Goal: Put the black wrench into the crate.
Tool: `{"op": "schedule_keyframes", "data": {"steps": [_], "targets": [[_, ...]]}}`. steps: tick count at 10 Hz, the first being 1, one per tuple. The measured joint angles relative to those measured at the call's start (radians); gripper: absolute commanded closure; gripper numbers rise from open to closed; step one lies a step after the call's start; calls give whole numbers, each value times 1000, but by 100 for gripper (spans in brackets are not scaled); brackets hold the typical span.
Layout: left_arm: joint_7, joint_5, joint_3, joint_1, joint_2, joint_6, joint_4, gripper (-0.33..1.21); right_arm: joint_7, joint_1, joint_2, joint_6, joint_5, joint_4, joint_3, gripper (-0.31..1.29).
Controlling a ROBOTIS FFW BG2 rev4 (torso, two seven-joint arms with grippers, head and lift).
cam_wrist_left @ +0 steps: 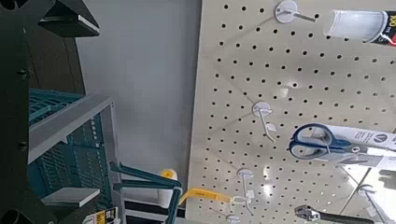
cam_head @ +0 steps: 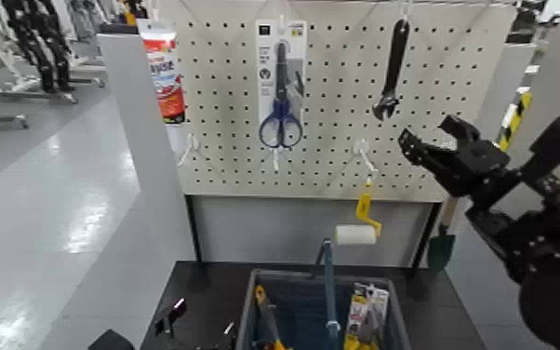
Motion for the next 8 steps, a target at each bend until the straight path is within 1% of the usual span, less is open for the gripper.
{"op": "schedule_keyframes", "data": {"steps": [3, 6, 7, 8], "targets": [[0, -1, -7, -8, 4, -2, 1, 10, 69, -112, -23, 18, -33, 81, 29, 22], [0, -1, -13, -13, 5, -3, 3, 10, 124, -204, -49, 27, -69, 138, 64, 23], [0, 0, -14, -14, 6, -3, 4, 10, 140, -222, -53, 39, -82, 149, 66, 43], [0, -1, -14, -15, 6, -3, 4, 10, 156, -235, -54, 62, -91, 155, 65, 87]]}}
